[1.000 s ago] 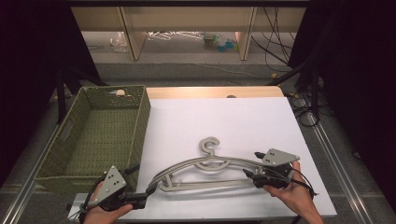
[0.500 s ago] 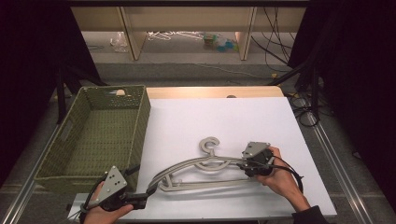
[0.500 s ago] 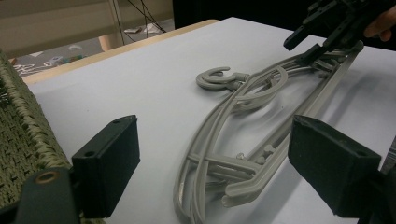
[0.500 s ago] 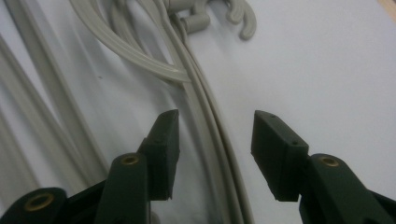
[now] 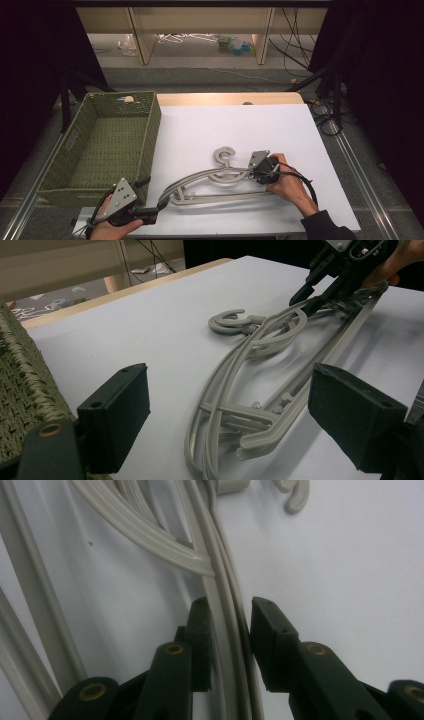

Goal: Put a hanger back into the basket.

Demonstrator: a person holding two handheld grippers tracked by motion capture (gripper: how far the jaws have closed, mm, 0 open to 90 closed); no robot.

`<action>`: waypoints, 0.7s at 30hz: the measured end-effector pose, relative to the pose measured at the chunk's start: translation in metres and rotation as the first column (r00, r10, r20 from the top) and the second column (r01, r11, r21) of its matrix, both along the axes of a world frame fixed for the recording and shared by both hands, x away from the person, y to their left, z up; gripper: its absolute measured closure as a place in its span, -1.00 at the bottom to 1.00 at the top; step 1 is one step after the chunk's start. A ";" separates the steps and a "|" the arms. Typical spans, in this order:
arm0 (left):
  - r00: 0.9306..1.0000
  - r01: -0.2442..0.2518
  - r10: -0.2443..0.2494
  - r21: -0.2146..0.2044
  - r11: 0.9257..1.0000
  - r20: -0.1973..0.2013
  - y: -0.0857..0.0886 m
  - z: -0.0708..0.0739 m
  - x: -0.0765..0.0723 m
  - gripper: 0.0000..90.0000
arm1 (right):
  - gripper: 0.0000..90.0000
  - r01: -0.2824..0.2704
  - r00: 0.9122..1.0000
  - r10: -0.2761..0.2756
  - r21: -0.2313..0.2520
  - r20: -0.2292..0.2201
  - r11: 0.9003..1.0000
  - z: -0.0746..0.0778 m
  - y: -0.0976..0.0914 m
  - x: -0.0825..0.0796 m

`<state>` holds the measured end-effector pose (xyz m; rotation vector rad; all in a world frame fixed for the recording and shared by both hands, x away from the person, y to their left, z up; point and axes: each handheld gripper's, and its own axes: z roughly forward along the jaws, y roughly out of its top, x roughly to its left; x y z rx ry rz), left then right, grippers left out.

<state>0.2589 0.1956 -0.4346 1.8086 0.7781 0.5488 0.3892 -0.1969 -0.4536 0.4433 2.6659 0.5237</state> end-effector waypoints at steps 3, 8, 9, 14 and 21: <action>1.000 -0.008 0.008 0.005 1.000 -0.008 0.000 0.000 -0.001 -0.63 | 0.65 -0.024 1.000 0.024 -0.008 0.012 1.000 0.000 0.000 0.001; 1.000 -0.007 0.007 0.003 1.000 -0.011 -0.001 0.000 -0.001 -0.63 | 0.76 -0.082 0.996 0.083 -0.021 0.041 0.996 0.001 -0.003 0.001; 1.000 -0.006 0.006 0.004 1.000 -0.011 -0.001 0.000 -0.001 -0.63 | 0.77 -0.095 0.994 0.096 -0.028 0.045 0.995 0.003 -0.004 0.001; 1.000 -0.006 0.006 -0.007 1.000 -0.023 -0.002 0.000 -0.002 -0.63 | 0.80 -0.148 0.985 0.151 -0.039 0.078 0.988 0.013 -0.006 -0.003; 0.999 0.018 -0.018 -0.013 1.000 -0.033 -0.007 0.004 0.002 -0.63 | 0.81 -0.193 0.973 0.194 -0.017 0.123 0.981 0.032 -0.008 -0.014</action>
